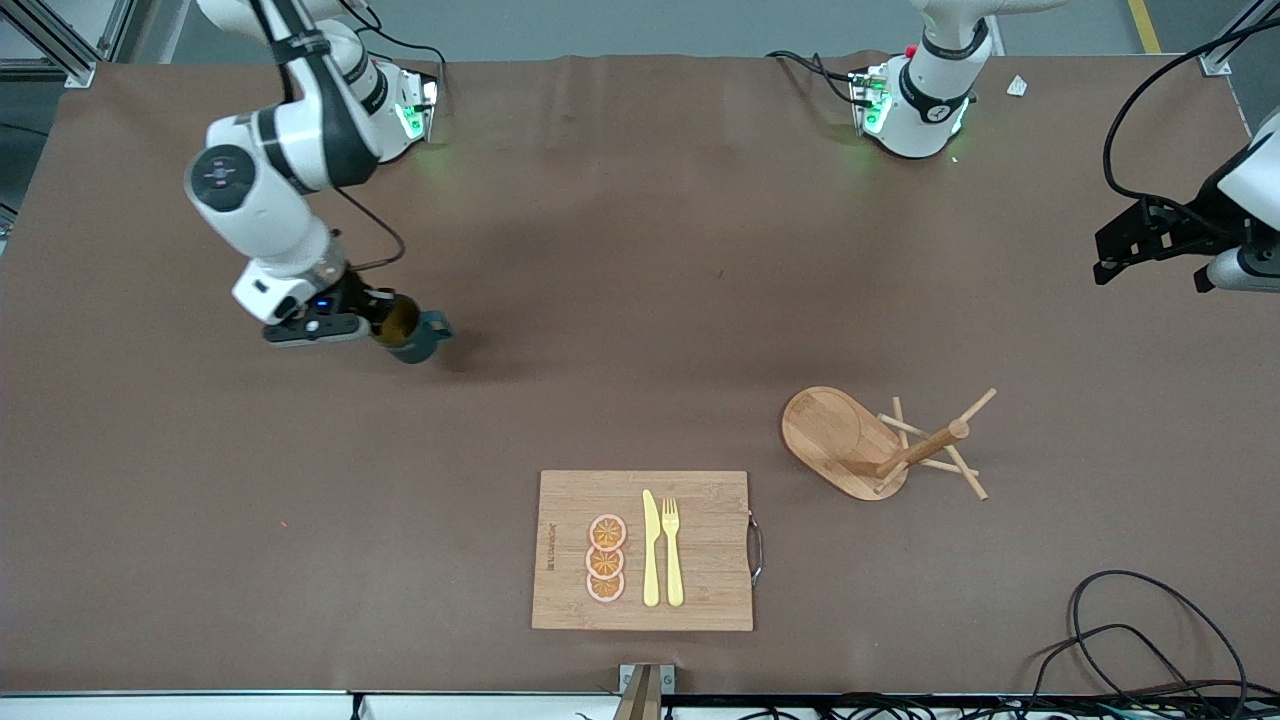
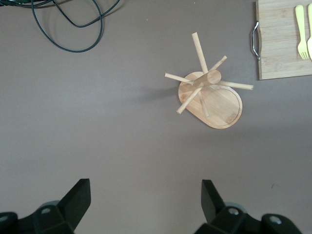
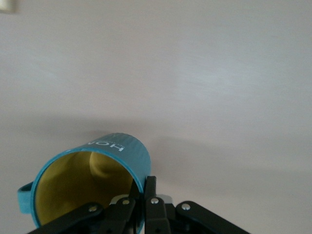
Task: Transfer cup from left to right arm and place
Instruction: 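Carry the teal mug sideways with the right gripper and lower it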
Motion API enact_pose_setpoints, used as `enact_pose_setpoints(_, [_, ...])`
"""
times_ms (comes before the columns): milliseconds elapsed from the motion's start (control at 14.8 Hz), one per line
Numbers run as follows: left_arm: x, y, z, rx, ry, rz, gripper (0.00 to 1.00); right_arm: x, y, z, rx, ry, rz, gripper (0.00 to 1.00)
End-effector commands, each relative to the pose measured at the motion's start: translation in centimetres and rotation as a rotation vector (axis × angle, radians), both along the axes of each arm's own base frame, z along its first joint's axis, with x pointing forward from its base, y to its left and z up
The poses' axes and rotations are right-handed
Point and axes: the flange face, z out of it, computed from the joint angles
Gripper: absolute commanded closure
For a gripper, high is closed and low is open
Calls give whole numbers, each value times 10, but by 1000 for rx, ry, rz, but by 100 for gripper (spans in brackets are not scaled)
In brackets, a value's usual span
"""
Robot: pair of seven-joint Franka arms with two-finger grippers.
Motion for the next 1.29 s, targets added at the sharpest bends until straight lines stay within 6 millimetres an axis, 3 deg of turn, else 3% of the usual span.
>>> enact_pose_setpoints(0, [0, -3, 5, -13, -2, 6, 0, -11, -80, -3, -3, 9, 37, 100])
enact_pose_setpoints(68, [0, -4, 5, -13, -2, 5, 0, -19, -99, -11, -2, 21, 53, 100])
enact_pose_setpoints(203, [0, -3, 5, -13, -2, 6, 0, -20, -115, -11, -2, 16, 62, 100])
enact_pose_setpoints(339, [0, -4, 5, -13, -3, 5, 0, -19, -117, -14, -8, -16, 90, 100])
enact_pose_setpoints(610, [0, -3, 5, -12, -2, 5, 0, -27, -142, -56, -13, -8, 159, 100])
enact_pose_setpoints(745, [0, -4, 5, -9, -4, 2, 0, -28, -144, -63, -11, 6, 155, 100])
enact_pose_setpoints(1016, [0, -4, 6, -8, -9, 1, 0, -30, -168, -74, -15, 3, 187, 100])
enact_pose_setpoints(1152, [0, -2, 6, -6, -9, -1, 0, -30, -168, -74, -15, 3, 188, 100])
enact_pose_setpoints(1219, [0, -1, 5, -3, -7, 1, 0, -30, -168, -74, -15, 3, 193, 88])
